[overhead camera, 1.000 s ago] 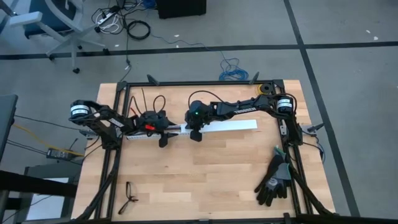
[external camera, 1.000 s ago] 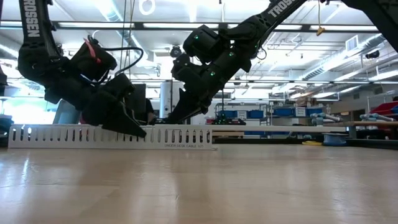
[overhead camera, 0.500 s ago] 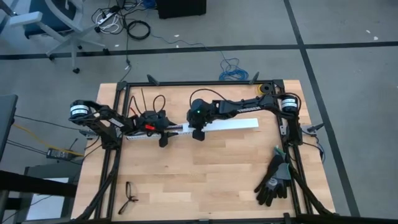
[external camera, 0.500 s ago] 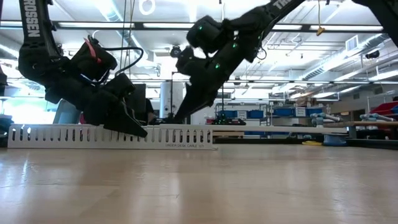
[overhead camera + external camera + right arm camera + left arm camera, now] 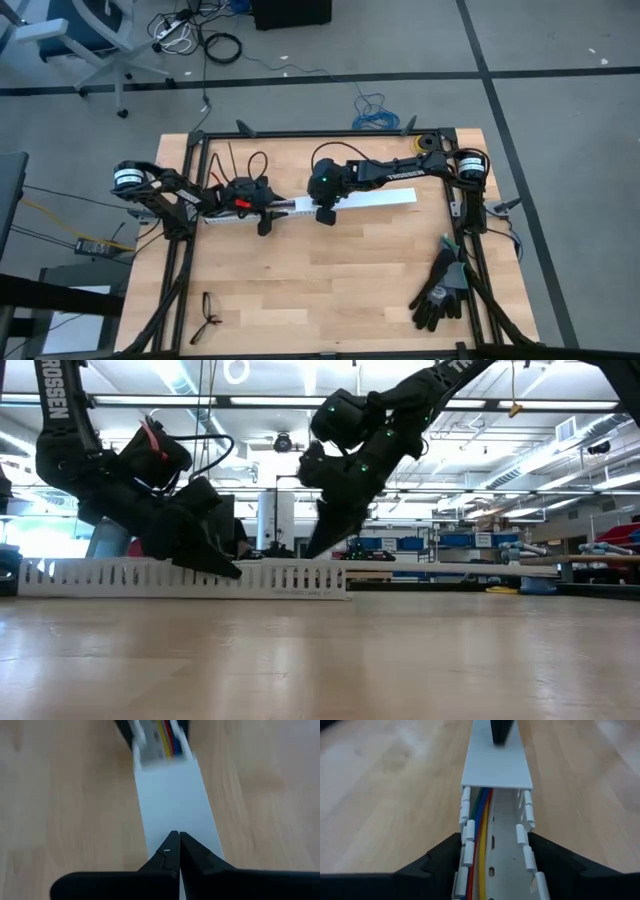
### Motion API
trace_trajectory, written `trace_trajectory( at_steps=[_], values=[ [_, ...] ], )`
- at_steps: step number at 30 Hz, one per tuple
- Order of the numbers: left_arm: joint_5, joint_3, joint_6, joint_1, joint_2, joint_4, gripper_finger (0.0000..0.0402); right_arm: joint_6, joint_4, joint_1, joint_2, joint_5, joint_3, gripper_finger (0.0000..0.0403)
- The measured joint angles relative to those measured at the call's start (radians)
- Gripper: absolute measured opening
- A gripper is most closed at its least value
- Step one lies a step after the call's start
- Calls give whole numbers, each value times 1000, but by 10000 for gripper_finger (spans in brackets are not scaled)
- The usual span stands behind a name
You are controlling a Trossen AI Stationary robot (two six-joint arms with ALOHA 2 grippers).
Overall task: Ziptie cables
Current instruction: Close the white cable duct with the white cable duct cover
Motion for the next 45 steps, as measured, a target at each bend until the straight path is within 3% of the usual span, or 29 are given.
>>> trace_trajectory(
  at_steps=[4,10,15,21,24,30,35,45],
  values=[
    [1,16,-1,0,-1,12,225,0,141,4,1,-9,-23,0],
    [1,35,-2,0,-1,0,225,-18,192,4,-2,2,-49,0],
    [3,48,-2,0,-1,-11,225,-45,149,13,-62,54,-50,0],
    [2,47,2,0,-1,-11,225,-13,-62,13,-118,81,-50,0],
    [3,47,2,0,-1,-10,225,13,-86,10,-106,79,-67,0],
    [-14,52,4,0,2,-31,225,19,113,9,-10,22,-74,0],
    [-13,68,2,-1,55,-6,225,18,185,8,12,13,-75,0],
    [-8,155,-10,-1,207,78,225,18,119,1,9,9,-75,0]
  ],
)
